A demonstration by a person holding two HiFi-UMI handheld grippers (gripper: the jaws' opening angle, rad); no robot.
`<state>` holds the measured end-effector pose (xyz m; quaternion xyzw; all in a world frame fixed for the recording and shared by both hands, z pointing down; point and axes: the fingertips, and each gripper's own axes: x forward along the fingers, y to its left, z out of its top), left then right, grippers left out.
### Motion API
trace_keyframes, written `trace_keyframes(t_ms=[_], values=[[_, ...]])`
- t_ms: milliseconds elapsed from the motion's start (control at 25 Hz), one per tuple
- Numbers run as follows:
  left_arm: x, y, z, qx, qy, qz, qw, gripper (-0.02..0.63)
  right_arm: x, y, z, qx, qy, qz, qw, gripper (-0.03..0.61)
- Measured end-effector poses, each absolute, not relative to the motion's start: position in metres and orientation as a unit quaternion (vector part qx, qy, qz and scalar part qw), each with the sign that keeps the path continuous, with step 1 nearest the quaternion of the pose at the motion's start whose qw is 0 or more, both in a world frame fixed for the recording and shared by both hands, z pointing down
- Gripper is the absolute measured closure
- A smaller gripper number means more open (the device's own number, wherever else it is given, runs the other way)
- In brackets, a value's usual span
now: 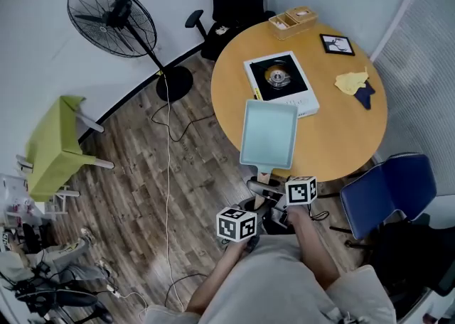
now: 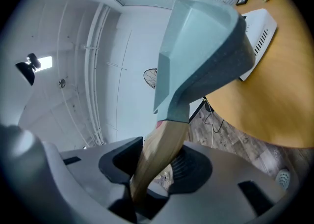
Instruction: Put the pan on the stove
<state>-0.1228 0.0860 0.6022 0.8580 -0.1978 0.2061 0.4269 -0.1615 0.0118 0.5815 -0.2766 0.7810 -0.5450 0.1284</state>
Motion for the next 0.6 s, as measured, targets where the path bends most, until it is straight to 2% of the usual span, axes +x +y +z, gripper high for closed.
trace_keyframes(t_ms=[600], values=[[-0.075,0.030,0.614,0.851,-0.214,0.212,0.431,0.525,-0.114,-0.043,0.595,-0.265,0.777,-0.556,0.128,0.410]])
